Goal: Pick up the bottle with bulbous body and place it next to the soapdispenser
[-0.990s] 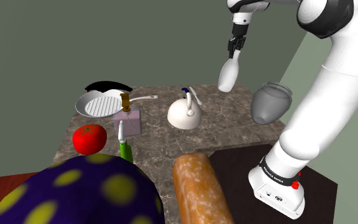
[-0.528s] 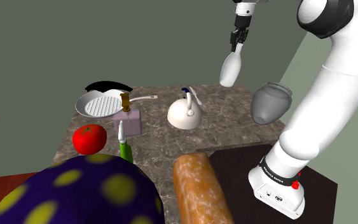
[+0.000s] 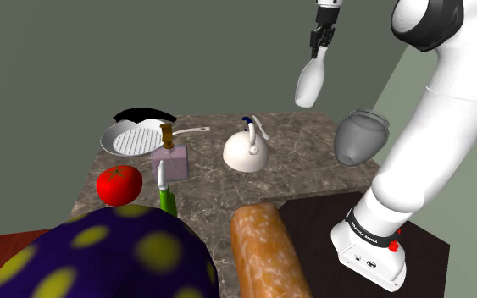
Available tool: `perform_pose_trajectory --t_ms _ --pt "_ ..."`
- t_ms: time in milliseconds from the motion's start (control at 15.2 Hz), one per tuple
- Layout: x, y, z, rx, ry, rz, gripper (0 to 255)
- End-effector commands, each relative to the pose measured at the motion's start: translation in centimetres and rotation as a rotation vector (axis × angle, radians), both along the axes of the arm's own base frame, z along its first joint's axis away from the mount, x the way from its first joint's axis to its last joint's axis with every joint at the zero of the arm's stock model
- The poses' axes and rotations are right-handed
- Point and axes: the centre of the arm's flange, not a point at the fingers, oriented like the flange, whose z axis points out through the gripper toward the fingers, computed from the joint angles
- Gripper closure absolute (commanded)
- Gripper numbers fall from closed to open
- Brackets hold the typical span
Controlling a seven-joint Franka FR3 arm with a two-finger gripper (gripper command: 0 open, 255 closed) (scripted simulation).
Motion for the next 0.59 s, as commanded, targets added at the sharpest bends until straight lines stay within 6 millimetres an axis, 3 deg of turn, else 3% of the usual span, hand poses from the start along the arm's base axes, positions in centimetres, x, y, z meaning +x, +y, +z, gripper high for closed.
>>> perform_pose_trajectory --t_ms 0,528 --pt "0.0 0.1 1.0 0.0 0.0 0.0 255" --pt "0.0 0.1 5.3 0.0 0.0 0.0 255"
